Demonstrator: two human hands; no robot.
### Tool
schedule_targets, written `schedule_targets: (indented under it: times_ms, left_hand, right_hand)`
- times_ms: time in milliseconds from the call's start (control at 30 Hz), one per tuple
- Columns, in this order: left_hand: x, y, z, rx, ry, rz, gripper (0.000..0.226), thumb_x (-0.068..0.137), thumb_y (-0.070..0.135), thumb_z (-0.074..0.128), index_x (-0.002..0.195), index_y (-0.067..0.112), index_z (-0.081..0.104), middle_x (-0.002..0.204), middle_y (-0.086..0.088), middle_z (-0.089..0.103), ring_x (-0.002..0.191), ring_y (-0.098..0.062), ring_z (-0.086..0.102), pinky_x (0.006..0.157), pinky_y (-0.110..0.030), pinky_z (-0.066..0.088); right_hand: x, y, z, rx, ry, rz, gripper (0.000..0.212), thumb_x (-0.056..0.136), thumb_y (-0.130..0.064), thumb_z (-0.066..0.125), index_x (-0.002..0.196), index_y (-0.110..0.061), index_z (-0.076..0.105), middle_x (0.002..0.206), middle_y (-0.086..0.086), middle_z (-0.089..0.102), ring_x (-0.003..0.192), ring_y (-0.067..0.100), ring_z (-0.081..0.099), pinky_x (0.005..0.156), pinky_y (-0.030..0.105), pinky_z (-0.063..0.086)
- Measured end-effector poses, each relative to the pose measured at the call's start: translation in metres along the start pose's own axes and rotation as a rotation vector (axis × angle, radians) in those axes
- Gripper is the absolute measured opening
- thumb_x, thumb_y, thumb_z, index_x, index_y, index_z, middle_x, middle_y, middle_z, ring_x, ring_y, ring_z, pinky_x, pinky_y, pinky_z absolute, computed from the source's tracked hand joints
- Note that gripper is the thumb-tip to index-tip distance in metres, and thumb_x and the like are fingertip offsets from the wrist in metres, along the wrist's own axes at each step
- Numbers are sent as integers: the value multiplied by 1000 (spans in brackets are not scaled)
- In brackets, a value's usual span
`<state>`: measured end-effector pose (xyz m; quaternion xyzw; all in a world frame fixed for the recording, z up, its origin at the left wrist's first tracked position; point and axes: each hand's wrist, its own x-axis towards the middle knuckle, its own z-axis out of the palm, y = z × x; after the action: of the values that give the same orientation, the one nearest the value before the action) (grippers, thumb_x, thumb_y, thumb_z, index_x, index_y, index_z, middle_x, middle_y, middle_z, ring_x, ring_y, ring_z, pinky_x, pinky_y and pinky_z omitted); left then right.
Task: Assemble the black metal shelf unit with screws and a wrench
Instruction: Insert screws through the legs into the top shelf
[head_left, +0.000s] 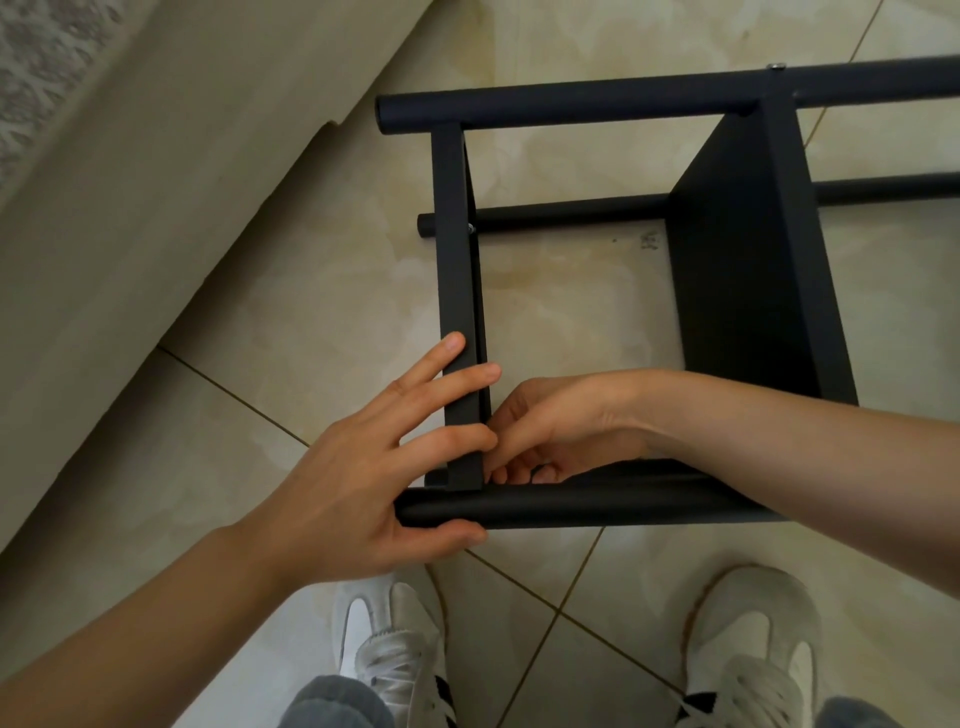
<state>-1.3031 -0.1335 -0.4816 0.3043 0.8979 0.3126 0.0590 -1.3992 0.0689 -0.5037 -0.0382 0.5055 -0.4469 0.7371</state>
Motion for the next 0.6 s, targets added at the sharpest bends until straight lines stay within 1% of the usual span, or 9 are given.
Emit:
schedule_targets:
  times_ms: [133, 200, 267, 333, 467, 533, 600]
  left_hand:
    - [0, 0, 0, 1, 7, 5, 48, 94, 59, 56, 128, 24, 55, 161, -3, 33, 154, -29, 19, 101, -36, 51]
    - [0, 1, 0, -6, 8, 1, 48, 94, 58, 56, 128, 24, 55, 160, -3, 34, 154, -29, 19, 97, -38, 54]
    - [0, 1, -1, -8, 7, -5, 48, 94, 59, 55, 128, 25, 54, 161, -2, 34, 154, -29, 19, 90, -40, 59]
    - [0, 2, -1, -6, 7, -7, 48, 94, 59, 55, 128, 25, 54, 161, -2, 34, 154, -29, 19, 88, -40, 60]
    - [-1, 1, 1, -4, -1, -1, 49, 92, 58, 57, 129, 26, 53, 160, -3, 33, 154, -30, 18, 99, -39, 53]
    - [-1, 0, 1, -7, -3, -1, 50, 91, 57, 60, 129, 25, 53, 160, -3, 34, 154, -30, 18, 102, -41, 51]
    - [-1, 0, 1, -8, -3, -4, 50, 91, 56, 60, 129, 25, 54, 160, -3, 34, 154, -30, 18, 101, -42, 52]
  right_hand:
    - [5, -2, 4, 27, 3, 4, 10, 94, -10, 61, 100, -5, 68, 83, 7, 62, 71, 15, 55, 79, 31, 42]
    - [1, -4, 2, 31, -23, 2, 9, 93, -10, 61, 93, -8, 70, 80, 5, 64, 70, 13, 55, 74, 27, 42]
    - [-3, -6, -1, 13, -42, 10, 13, 92, -11, 63, 84, -12, 73, 76, 2, 66, 67, 10, 56, 70, 24, 40]
    - [-4, -7, -3, -30, -24, 26, 11, 92, -12, 64, 84, -12, 73, 74, 0, 66, 67, 9, 57, 69, 23, 40]
    - [0, -7, 3, -27, -10, 44, 8, 93, -12, 62, 91, -10, 70, 76, 2, 64, 68, 12, 55, 68, 24, 41]
    - [0, -7, 4, -3, -16, 27, 10, 94, -11, 61, 89, -11, 70, 77, 2, 65, 67, 12, 55, 68, 24, 41]
    - [-2, -8, 2, -3, -30, 14, 14, 93, -11, 61, 84, -13, 71, 76, 2, 65, 67, 11, 55, 68, 24, 40]
